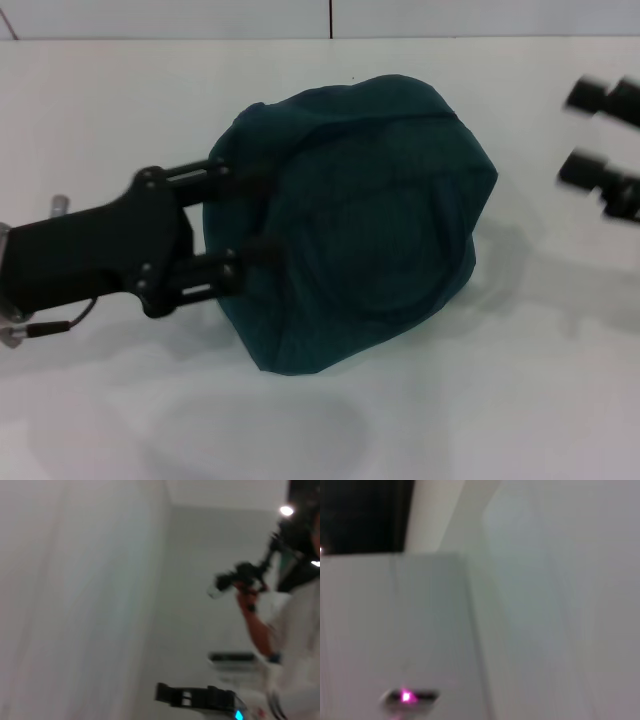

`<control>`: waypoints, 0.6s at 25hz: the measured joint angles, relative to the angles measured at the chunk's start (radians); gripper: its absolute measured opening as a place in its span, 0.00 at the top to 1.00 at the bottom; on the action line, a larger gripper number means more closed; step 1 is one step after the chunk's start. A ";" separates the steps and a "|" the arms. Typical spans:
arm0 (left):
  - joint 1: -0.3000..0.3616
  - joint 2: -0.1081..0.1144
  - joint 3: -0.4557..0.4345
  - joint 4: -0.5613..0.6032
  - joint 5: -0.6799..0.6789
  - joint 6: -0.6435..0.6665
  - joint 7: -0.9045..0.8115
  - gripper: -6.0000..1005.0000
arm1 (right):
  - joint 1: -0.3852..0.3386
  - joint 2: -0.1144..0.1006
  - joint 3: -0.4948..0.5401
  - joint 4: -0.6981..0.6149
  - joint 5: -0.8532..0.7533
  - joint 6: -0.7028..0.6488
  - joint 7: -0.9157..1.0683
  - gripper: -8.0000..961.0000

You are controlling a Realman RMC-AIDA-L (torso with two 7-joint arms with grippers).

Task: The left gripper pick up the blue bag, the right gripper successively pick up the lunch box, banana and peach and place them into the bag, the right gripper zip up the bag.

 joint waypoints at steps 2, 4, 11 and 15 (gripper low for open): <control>-0.015 -0.002 0.015 0.005 0.013 0.000 -0.003 0.32 | 0.025 -0.005 0.000 -0.048 -0.090 -0.016 0.077 0.19; -0.025 -0.006 0.022 0.005 0.016 -0.001 0.000 0.31 | 0.052 -0.008 0.000 -0.065 -0.162 -0.040 0.127 0.18; -0.033 -0.027 0.016 0.000 0.012 -0.035 0.042 0.26 | 0.077 0.015 0.002 -0.079 -0.236 -0.030 0.144 0.18; -0.030 -0.038 0.015 -0.001 0.006 -0.095 0.043 0.23 | 0.076 0.017 0.001 -0.083 -0.236 -0.028 0.136 0.18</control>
